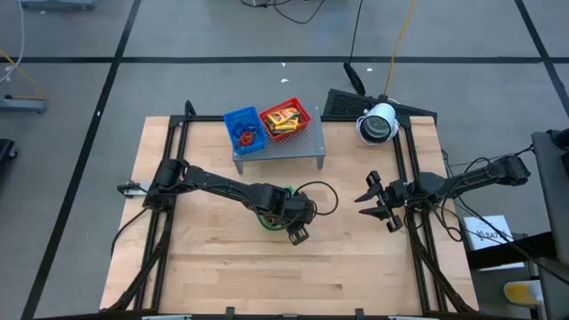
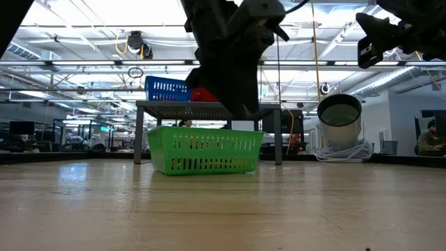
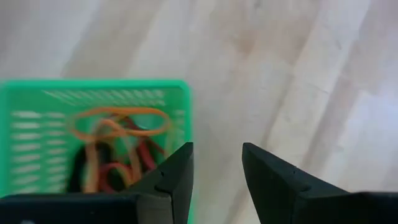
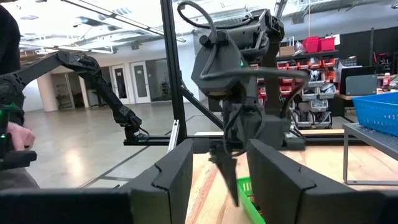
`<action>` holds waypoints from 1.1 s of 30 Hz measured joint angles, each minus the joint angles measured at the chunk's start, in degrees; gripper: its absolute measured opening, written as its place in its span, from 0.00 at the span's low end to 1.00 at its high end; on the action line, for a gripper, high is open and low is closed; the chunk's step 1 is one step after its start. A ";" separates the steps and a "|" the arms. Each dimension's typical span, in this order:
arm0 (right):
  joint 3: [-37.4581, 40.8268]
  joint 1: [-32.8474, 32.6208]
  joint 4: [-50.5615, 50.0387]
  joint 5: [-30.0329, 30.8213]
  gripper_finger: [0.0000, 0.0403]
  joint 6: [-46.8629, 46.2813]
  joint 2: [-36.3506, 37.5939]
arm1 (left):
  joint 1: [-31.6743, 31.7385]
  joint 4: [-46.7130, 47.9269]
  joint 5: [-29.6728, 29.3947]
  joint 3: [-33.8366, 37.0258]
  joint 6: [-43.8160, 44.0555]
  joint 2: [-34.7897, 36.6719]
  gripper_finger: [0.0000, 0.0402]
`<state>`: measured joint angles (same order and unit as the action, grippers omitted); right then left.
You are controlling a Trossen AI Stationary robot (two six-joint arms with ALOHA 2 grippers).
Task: Pick & Place Office Desk Supplies
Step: Put the green basket on the shelf
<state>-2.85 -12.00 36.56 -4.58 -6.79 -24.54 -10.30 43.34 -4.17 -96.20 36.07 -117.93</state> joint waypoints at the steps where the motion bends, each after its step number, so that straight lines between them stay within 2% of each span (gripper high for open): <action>1: 0.00 -0.01 -0.01 0.00 0.35 0.00 0.00 | 0.04 0.38 -1.02 0.00 -0.81 0.22 0.36; 13: -0.01 -0.01 0.02 0.00 0.35 0.00 0.01 | 0.75 6.11 -2.83 0.02 -3.38 0.35 0.36; 17: 0.00 -0.01 0.02 0.00 0.35 0.00 0.01 | 0.73 6.06 -0.51 0.02 -3.36 0.22 0.36; 33: 0.00 -0.01 0.02 0.00 0.35 0.00 0.01 | 0.73 6.00 2.37 0.02 -3.18 -2.01 0.36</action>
<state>-2.85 -12.01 36.58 -4.58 -6.79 -24.53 -9.56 49.34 -1.80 -96.18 32.88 -119.93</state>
